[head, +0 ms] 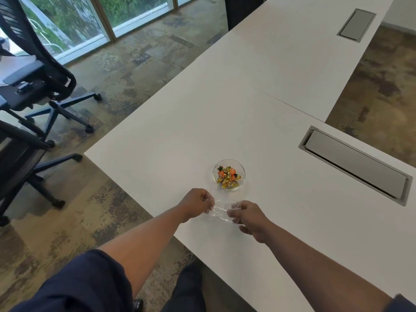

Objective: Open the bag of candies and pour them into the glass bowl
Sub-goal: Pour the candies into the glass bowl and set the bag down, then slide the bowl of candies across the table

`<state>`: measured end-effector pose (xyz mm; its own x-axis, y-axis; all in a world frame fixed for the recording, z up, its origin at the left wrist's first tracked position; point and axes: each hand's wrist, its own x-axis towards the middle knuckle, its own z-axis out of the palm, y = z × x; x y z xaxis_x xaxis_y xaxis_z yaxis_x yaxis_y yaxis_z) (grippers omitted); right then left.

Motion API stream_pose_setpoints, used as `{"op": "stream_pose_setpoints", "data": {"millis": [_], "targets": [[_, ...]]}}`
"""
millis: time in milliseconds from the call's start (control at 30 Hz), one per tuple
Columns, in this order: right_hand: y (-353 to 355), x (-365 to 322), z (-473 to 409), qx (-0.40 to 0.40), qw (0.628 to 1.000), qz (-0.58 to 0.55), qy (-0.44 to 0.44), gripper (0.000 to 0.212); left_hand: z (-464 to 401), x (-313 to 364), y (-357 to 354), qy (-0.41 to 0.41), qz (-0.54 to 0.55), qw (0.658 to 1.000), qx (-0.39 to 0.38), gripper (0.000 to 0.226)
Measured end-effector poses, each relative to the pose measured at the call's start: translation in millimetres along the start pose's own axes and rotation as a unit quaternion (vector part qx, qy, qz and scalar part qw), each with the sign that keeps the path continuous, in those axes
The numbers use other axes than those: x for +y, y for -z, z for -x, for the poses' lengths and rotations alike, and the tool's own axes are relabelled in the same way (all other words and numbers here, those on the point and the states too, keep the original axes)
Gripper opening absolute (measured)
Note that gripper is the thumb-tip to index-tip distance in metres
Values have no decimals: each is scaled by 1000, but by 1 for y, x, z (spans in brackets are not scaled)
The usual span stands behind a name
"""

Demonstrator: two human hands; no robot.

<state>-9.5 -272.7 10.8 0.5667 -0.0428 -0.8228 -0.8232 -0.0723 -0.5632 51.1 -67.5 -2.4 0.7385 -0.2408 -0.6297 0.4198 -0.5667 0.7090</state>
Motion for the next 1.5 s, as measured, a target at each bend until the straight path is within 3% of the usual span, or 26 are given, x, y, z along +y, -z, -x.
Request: {"op": "stream_pose_setpoints", "data": {"millis": [233,533,633,800,1067,1500], "targets": [[-8,5,-10,-1,1000,11,-5,49,-9,-28,11,15,-115,990,79,6],[0,5,-19,47,998,-31,10,41,-15,-40,16,29,-163,984,65,39],[1,2,-22,93,994,-48,40,39,-15,-31,18,-1,-180,978,106,46],[6,-16,-29,188,967,-106,135,46,-22,9,7,-61,2,983,175,40],[9,-48,-62,176,934,-186,250,45,-58,43,-29,-105,269,936,199,43],[-13,-46,-128,135,919,-265,260,42,-103,38,-49,-129,425,870,214,43]]}}
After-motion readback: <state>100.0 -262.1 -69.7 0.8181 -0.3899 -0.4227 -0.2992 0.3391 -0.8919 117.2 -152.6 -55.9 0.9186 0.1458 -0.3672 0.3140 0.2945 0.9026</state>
